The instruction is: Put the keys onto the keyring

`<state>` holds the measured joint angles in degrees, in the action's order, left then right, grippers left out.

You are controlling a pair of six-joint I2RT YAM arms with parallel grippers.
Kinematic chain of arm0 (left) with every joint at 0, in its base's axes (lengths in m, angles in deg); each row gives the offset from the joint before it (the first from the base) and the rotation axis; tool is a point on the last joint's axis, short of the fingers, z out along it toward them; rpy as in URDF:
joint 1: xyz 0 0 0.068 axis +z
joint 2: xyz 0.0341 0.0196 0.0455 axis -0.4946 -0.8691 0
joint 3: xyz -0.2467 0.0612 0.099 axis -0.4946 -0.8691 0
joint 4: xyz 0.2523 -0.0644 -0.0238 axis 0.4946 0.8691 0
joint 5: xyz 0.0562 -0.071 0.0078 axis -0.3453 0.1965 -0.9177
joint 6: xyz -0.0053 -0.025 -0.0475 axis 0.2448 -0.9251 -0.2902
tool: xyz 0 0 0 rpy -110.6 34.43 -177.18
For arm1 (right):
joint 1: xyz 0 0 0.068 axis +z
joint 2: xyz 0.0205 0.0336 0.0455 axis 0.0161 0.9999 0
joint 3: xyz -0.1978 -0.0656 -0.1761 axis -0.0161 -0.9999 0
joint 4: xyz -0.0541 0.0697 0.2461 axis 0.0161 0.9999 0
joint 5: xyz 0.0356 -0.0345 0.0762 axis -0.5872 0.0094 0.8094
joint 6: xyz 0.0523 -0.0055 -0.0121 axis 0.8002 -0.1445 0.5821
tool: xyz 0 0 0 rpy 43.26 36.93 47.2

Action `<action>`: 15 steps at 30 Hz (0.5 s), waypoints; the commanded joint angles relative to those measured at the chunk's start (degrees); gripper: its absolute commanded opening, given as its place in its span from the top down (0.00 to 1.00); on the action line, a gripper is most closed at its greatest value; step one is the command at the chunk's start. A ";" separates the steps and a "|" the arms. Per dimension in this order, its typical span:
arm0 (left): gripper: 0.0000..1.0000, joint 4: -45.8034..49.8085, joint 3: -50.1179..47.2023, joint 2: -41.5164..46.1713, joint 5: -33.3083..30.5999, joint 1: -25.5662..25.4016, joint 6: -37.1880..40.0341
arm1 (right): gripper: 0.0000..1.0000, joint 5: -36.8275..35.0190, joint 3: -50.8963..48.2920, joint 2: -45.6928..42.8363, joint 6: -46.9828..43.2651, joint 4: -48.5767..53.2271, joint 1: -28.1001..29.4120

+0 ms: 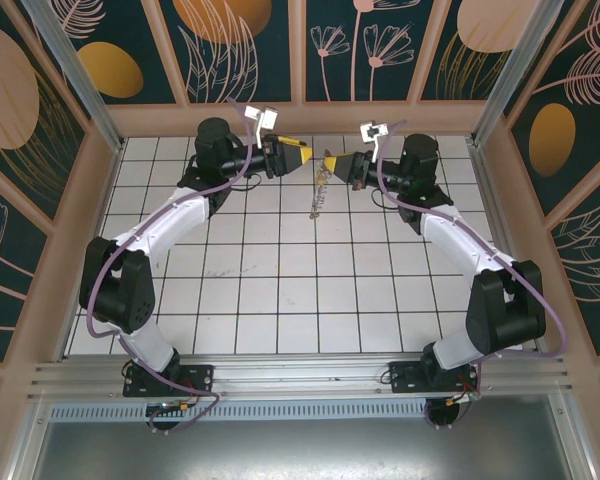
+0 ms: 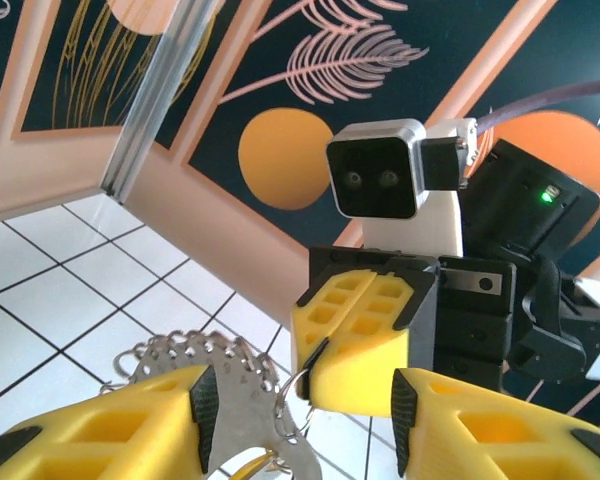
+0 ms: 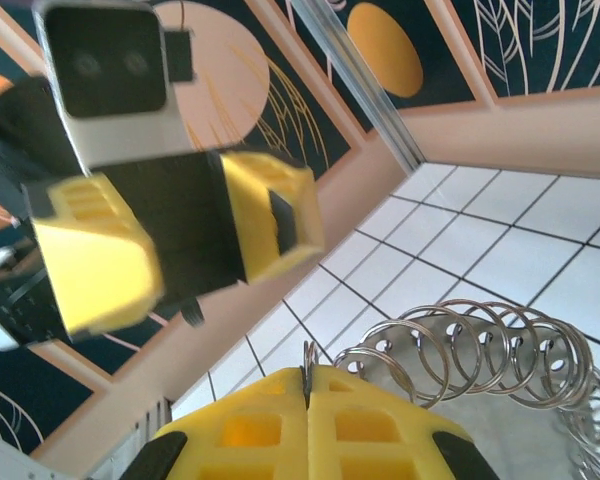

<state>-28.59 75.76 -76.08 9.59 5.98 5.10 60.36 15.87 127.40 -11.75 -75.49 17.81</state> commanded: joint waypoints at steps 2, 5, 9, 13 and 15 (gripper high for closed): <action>0.54 8.74 4.57 0.22 4.74 -0.05 8.00 | 1.00 4.03 2.30 -2.21 -6.29 2.37 -0.43; 0.63 11.44 6.13 -1.15 6.79 -0.07 9.73 | 1.00 4.76 2.43 -1.86 -6.76 2.36 -0.61; 0.69 12.51 6.70 -2.30 8.76 -0.07 10.32 | 1.00 5.91 2.52 -1.61 -6.68 1.66 -0.86; 0.72 12.51 6.42 -3.10 9.94 -0.07 10.03 | 1.00 6.87 2.56 -1.49 -6.25 0.92 -0.96; 0.72 12.15 6.21 -3.43 10.24 -0.07 9.63 | 1.00 6.97 2.56 -1.40 -6.08 0.53 -0.95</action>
<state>-17.07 80.96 -78.53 17.37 5.96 13.74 64.92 15.96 127.40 -17.06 -72.13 17.35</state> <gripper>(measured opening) 0.280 0.046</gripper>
